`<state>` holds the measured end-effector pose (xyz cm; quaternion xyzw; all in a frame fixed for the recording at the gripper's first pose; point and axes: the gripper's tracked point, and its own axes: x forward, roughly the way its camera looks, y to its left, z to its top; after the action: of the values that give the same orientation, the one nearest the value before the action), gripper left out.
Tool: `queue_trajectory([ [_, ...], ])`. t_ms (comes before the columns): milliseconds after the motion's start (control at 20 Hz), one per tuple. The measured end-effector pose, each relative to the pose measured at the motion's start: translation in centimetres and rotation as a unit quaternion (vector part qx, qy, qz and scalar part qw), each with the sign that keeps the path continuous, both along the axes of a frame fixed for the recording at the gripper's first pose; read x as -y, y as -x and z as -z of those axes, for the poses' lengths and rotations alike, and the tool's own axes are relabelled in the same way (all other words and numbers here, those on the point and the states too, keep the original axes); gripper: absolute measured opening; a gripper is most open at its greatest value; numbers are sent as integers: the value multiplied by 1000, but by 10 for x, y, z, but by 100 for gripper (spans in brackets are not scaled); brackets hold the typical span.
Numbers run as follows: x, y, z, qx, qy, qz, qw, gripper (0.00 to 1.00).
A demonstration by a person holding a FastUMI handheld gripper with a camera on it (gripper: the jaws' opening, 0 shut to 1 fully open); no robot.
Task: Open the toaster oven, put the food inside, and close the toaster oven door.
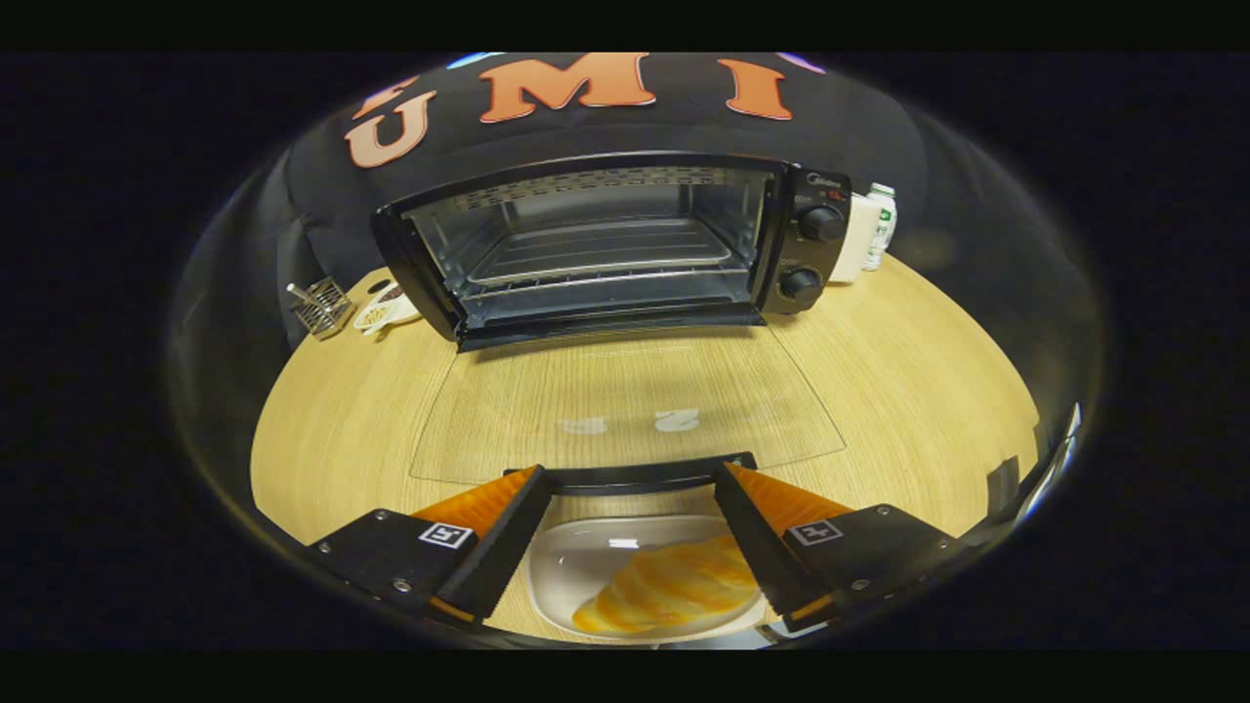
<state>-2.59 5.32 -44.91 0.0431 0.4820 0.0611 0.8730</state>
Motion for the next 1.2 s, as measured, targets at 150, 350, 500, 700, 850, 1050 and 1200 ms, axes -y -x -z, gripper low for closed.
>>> queue_trajectory([
  [150, 16, 8, -8, 1, 16, 40, 999, 100],
  [350, 29, 34, -35, 9, 12, 102, 995, 100],
  [500, 30, 64, -34, -1, 12, 144, 989, 100],
  [700, 29, 96, -22, -21, 13, 177, 984, 100],
  [850, 21, 111, -11, -40, 10, 186, 982, 100],
  [1050, 13, 121, 7, -63, 17, 189, 980, 100],
  [1200, 11, 122, 18, -74, 17, 205, 976, 100],
])
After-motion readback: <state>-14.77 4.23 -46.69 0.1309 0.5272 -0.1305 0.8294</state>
